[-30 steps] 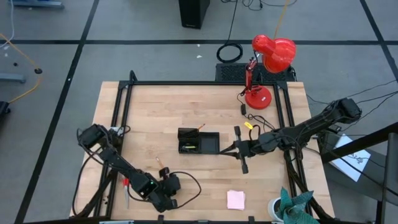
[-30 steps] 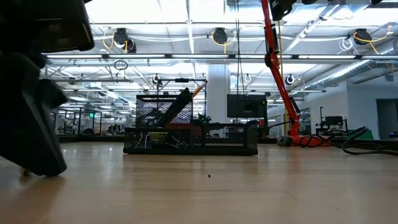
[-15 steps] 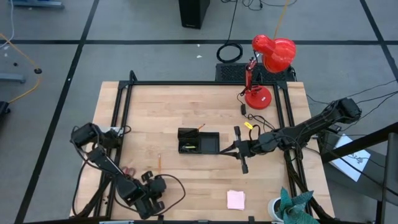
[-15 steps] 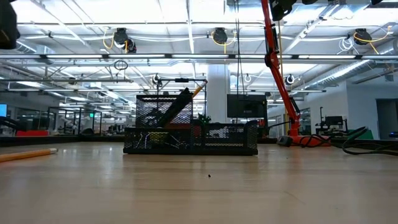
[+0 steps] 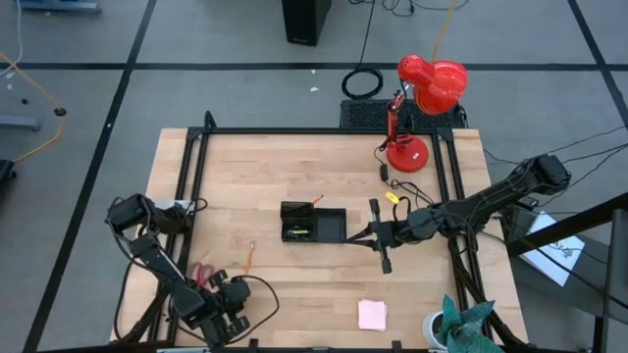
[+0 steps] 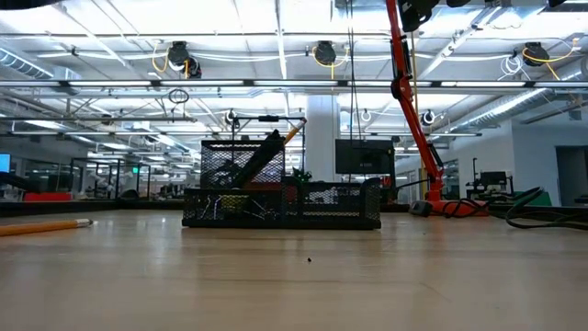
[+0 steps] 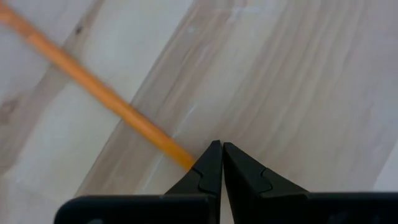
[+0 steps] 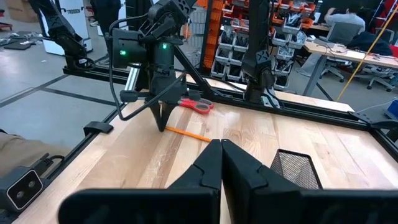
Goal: Pick and place office supplies into organizer
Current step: Put the pencil into the mesh desk organizer
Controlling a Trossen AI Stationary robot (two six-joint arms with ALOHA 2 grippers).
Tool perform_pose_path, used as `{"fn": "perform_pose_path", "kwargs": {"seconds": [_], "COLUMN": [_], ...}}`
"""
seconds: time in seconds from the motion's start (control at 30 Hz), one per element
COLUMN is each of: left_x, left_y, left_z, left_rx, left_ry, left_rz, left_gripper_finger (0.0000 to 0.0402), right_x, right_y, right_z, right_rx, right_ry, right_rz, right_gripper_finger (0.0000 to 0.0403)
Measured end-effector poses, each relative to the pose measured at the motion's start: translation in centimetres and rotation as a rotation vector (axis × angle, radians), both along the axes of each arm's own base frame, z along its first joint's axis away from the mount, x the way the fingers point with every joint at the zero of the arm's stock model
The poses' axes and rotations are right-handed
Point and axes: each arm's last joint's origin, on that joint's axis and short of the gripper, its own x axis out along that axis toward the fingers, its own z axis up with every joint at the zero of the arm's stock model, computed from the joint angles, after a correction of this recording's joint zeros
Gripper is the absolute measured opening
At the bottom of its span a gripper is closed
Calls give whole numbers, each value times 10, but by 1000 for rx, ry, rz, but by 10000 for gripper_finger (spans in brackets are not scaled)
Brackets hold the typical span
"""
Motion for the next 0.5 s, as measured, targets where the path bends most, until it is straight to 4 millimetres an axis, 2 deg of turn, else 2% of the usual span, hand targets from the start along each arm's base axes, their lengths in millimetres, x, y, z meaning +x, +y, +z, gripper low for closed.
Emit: {"fn": "perform_pose_path", "kwargs": {"seconds": [0.27, 0.5], "left_x": [-11, -10], "left_y": [-2, -4], "left_z": [0, 7], "left_rx": [57, 159], "left_ry": [-15, -128], "left_rz": [-12, -131], "left_gripper_finger": [26, 26], "right_x": [0, 0], "right_y": [0, 1], "right_z": [-1, 1], "right_rx": [-7, -29], "right_ry": [6, -9], "right_rz": [4, 14], "right_gripper_finger": [0, 0]}}
